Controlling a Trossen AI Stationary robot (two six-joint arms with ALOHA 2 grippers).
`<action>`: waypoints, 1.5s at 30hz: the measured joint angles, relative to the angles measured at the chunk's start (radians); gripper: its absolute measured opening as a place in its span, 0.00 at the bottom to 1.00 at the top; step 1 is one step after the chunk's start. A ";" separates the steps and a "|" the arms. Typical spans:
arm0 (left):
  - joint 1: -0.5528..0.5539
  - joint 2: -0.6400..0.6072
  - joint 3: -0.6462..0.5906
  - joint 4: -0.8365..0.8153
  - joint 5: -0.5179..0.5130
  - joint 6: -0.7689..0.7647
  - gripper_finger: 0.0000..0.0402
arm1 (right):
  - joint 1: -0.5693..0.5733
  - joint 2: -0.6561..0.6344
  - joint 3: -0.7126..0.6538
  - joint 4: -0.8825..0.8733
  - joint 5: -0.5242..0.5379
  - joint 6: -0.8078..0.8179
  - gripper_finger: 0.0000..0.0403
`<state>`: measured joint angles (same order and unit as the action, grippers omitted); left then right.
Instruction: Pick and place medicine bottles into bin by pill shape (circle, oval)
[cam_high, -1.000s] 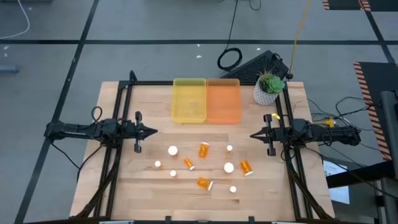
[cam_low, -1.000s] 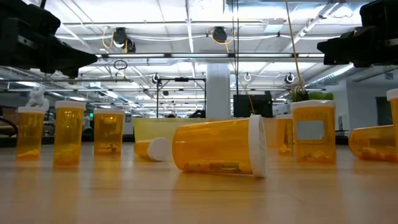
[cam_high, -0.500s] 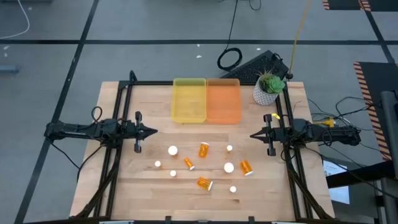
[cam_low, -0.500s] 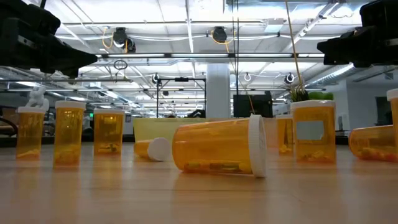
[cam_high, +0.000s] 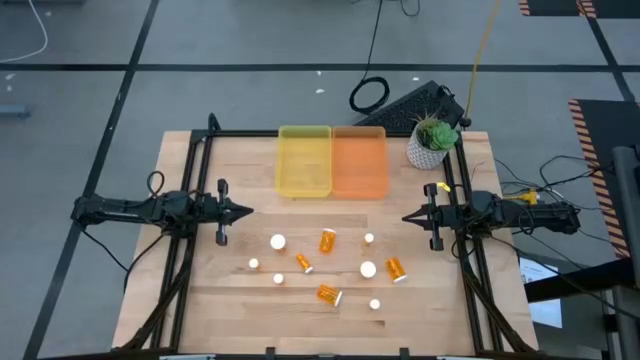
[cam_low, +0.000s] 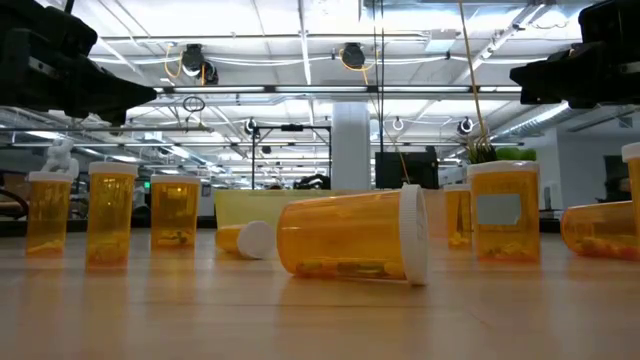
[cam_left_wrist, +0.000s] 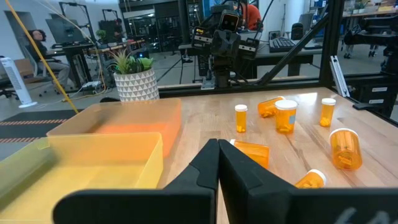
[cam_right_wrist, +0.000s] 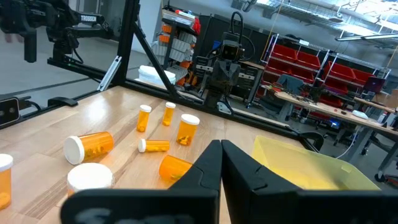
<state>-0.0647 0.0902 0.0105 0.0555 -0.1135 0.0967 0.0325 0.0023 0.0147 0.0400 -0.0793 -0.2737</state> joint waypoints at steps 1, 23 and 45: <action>0.000 0.000 0.000 0.000 0.000 0.000 0.02 | 0.000 0.000 0.000 0.000 0.000 0.000 0.00; 0.000 0.000 0.000 0.027 0.000 0.000 0.02 | 0.000 0.000 0.000 0.001 0.000 0.087 0.00; -0.015 0.116 0.225 -0.025 -0.053 -0.167 0.01 | 0.000 0.000 0.000 0.001 0.001 0.079 0.00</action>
<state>-0.0799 0.2063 0.2358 0.0303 -0.1669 -0.0702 0.0326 0.0021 0.0151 0.0410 -0.0784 -0.1951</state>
